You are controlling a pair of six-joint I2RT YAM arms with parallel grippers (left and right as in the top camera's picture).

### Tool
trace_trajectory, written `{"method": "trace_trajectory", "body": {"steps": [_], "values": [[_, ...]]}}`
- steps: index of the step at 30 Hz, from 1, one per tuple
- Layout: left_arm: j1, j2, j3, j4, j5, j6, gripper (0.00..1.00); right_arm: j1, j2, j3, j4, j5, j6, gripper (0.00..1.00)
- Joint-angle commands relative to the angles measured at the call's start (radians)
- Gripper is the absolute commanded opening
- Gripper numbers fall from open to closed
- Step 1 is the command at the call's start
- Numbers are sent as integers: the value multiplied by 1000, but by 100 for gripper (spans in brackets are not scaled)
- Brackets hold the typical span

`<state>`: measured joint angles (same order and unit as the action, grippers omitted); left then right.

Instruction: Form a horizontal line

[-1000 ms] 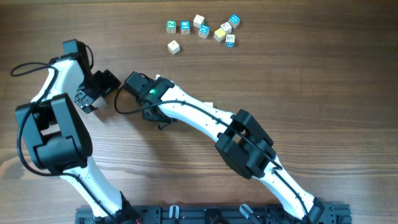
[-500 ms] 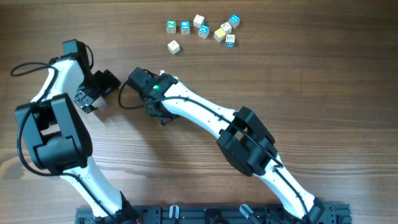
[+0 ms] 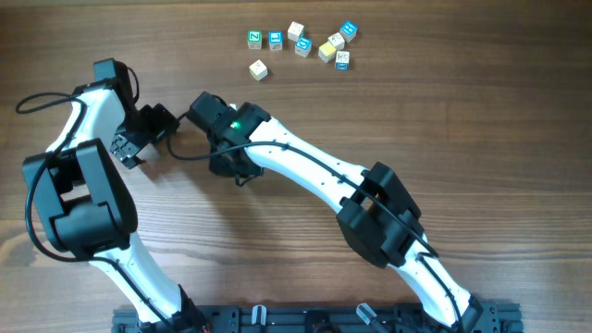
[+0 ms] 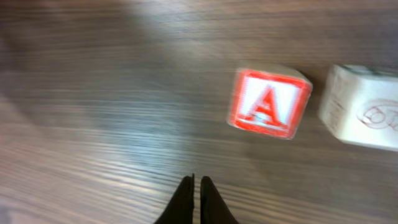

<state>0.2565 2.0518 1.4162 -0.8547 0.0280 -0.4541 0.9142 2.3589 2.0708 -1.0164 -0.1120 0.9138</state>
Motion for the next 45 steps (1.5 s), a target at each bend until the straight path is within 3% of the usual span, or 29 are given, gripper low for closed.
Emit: {"method": "trace_trajectory", "body": {"steps": [1, 6, 13, 19, 26, 28, 30, 36, 45], "values": [[3, 11, -3, 3, 8, 5, 100, -4, -29, 10, 86, -23, -120, 4], [3, 11, -3, 3, 8, 4, 100, -4, -26, 9, 157, 177, -138, 4], [3, 11, -3, 3, 8, 5, 100, -4, -26, 8, 268, 202, -302, 4], [3, 11, -3, 3, 8, 5, 100, -9, -25, 8, 261, 203, -696, 5], [3, 11, -3, 3, 8, 5, 100, -14, -25, 8, 193, 266, -706, 4], [3, 11, -3, 3, 8, 4, 100, -33, -25, 8, 196, 189, -755, 9], [3, 11, -3, 3, 8, 4, 100, -59, -25, 9, 192, 148, -757, 4], [3, 11, -3, 3, 8, 4, 100, -137, -25, 13, 200, -43, -823, 4], [3, 11, -3, 3, 8, 4, 100, -103, -19, 12, 287, -47, -861, 4]]}}
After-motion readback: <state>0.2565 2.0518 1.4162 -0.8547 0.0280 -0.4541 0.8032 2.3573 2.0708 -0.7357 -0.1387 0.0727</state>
